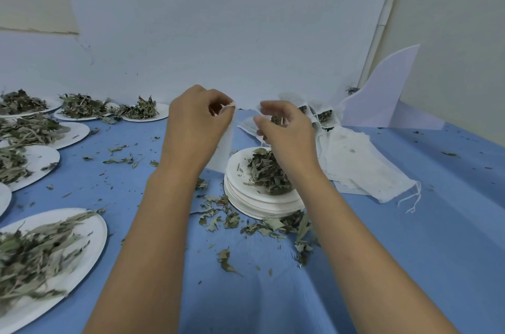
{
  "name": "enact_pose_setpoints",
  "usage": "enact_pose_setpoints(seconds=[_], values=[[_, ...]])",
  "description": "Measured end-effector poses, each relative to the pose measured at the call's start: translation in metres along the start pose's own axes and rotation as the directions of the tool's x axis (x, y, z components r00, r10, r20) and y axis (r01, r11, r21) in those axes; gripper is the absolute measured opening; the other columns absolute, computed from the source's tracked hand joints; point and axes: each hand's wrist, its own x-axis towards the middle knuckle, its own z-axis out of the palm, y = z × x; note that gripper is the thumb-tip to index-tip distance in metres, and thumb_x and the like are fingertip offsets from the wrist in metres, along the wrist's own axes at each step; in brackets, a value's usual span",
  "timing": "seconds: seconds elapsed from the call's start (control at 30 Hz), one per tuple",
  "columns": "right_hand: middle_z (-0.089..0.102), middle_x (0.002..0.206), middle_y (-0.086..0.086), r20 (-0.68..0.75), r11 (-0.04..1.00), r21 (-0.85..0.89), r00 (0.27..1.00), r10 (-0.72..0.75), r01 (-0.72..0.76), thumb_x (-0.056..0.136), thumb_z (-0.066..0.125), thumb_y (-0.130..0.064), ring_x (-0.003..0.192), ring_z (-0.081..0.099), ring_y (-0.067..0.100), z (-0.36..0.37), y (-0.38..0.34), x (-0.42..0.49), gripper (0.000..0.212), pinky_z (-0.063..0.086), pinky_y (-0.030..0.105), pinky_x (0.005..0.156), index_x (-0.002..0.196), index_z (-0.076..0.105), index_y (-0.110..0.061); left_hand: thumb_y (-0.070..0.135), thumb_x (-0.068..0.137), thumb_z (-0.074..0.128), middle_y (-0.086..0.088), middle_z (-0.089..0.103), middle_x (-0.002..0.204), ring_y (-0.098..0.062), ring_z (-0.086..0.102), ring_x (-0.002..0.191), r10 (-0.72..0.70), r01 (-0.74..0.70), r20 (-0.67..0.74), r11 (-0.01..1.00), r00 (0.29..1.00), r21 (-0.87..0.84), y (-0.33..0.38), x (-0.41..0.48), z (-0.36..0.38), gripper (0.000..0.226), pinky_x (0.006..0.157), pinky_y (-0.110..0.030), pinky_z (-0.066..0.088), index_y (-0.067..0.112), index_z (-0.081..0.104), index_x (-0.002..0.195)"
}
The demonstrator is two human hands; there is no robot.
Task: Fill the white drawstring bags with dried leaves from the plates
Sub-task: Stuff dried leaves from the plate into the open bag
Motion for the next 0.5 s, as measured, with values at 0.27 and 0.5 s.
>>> enact_pose_setpoints(seconds=[0.27, 0.5], values=[[0.064, 0.084, -0.016, 0.385, 0.993, -0.077, 0.916, 0.113, -0.09, 0.081, 0.064, -0.026, 0.082, 0.064, 0.008, 0.01, -0.008, -0.007, 0.04, 0.048, 0.028, 0.07, 0.12, 0.055, -0.03, 0.019, 0.086, 0.063, -0.001, 0.055, 0.086, -0.014, 0.052, 0.077, -0.04, 0.045, -0.063, 0.996, 0.997, 0.083, 0.005, -0.006, 0.014, 0.01, 0.067, -0.022, 0.037, 0.012, 0.069, 0.088], [0.066, 0.113, -0.007, 0.428, 0.995, -0.021, 0.899, 0.097, -0.098, 0.086, 0.063, -0.017, 0.104, 0.063, 0.006, 0.01, -0.007, -0.007, 0.041, 0.05, 0.04, 0.096, 0.127, 0.056, -0.024, 0.021, 0.082, 0.067, 0.011, 0.059, 0.069, -0.001, 0.054, 0.066, -0.18, 0.177, -0.057, 0.982, 0.982, -0.062, 0.004, -0.007, 0.017, 0.009, 0.06, -0.011, 0.037, 0.018, 0.067, 0.073]])
